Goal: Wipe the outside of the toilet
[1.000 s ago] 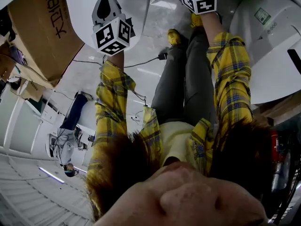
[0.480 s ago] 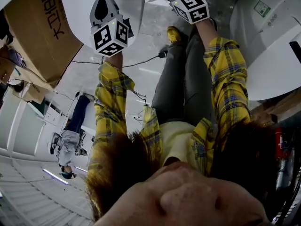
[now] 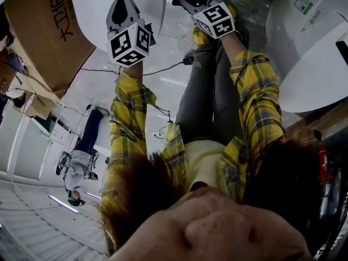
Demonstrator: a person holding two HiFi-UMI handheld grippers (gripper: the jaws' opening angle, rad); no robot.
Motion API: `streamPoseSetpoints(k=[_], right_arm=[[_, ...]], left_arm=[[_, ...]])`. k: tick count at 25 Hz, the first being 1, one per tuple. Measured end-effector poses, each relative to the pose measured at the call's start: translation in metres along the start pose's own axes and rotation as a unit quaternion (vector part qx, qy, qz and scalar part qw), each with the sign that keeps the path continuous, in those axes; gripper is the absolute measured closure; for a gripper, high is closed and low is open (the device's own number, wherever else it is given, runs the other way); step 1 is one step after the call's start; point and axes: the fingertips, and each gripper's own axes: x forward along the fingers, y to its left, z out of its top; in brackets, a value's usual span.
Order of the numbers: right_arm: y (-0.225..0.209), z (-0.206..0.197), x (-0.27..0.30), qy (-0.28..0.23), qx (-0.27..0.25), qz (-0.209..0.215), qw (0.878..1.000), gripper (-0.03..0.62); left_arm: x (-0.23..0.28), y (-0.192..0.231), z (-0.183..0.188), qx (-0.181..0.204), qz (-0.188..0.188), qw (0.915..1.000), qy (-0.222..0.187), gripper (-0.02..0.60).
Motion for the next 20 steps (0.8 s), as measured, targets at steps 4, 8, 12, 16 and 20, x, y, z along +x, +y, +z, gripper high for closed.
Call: streamPoseSetpoints(k=[4, 8, 12, 16, 20], right_arm=[[0.023, -0.019, -0.003, 0.015, 0.006, 0.017, 1.000, 0.471], [0.041, -0.035, -0.005, 0.031, 0.012, 0.032, 0.999, 0.471], [0.057, -0.047, -0.004, 0.050, 0.008, 0.052, 0.997, 0.471], [0.072, -0.057, -0.005, 0.072, -0.001, 0.077, 0.994, 0.471], [0.074, -0.058, -0.011, 0.089, -0.015, 0.102, 0.991, 0.471]], left_arm=[[-0.006, -0.004, -0.003, 0.000, -0.003, 1.0000, 0.003, 0.579], [-0.011, -0.010, -0.005, 0.001, -0.008, 0.9999, 0.007, 0.580], [-0.014, -0.013, -0.011, 0.002, -0.010, 0.9998, 0.014, 0.580], [-0.015, -0.014, -0.014, 0.003, -0.011, 0.9997, 0.020, 0.580], [-0.016, -0.016, -0.011, 0.005, -0.016, 0.9996, 0.023, 0.580]])
